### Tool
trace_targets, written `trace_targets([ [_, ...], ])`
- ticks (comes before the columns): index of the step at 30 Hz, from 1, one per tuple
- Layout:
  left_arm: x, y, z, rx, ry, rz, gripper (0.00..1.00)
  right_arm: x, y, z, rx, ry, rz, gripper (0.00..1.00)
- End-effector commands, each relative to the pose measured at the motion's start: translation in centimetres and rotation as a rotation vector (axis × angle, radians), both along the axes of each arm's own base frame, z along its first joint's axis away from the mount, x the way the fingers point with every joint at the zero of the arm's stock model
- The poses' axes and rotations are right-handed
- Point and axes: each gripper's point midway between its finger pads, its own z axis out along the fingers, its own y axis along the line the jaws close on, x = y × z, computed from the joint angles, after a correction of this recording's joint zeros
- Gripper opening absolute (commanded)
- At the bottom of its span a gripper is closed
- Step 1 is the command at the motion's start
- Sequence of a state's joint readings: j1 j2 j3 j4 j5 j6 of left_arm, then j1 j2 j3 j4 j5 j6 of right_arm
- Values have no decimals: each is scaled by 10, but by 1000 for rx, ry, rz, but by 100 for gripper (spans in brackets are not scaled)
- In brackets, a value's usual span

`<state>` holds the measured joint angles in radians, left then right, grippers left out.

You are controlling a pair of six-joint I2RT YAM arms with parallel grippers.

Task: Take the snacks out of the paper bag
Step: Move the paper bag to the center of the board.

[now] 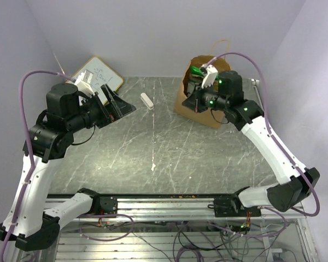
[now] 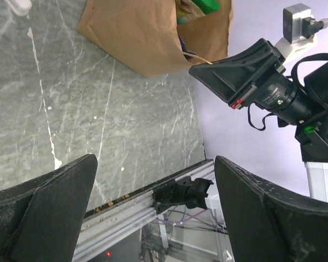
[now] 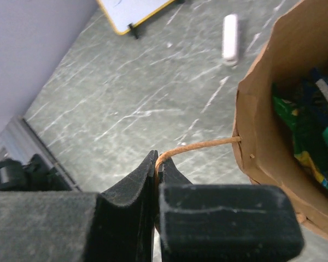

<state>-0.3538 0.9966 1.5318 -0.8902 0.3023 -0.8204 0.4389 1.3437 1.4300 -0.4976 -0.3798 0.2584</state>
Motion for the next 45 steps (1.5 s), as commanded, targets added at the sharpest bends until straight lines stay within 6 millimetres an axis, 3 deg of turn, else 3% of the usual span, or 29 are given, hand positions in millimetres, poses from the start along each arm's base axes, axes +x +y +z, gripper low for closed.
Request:
trace_targets([
  [1,-17,-1,6,-44,47,-27,99,-28,38,22,104,84,0,0],
  [5,-29,-1,10,-84,61,-28,99,-63,96,28,174,119,84,0],
  [10,-35,2,6,-117,73,-1,99,-83,156,43,225,128,140,0],
  [13,-34,6,10,-117,66,25,99,-86,177,45,241,140,158,0],
  [16,-33,9,15,-113,59,44,99,-81,178,43,225,137,141,4],
  [18,-32,10,17,-119,54,52,99,-74,169,49,198,97,108,16],
  [21,-30,8,18,-141,47,57,99,-68,146,58,137,30,65,41],
  [27,-20,-4,10,-217,74,32,99,-65,74,78,-84,-128,-58,82],
  [28,-16,-8,11,-237,68,24,99,-65,61,82,-119,-151,-84,85],
  [32,-4,-21,4,-294,84,-16,99,-57,13,95,-230,-235,-225,93],
  [36,12,-39,-14,-322,147,-75,96,-39,-17,105,-299,-285,-342,93],
  [42,36,-58,-28,-313,149,-144,99,16,-60,104,-199,-209,-444,93],
  [45,42,-72,-41,-277,170,-190,99,38,-69,102,-101,-170,-428,93],
])
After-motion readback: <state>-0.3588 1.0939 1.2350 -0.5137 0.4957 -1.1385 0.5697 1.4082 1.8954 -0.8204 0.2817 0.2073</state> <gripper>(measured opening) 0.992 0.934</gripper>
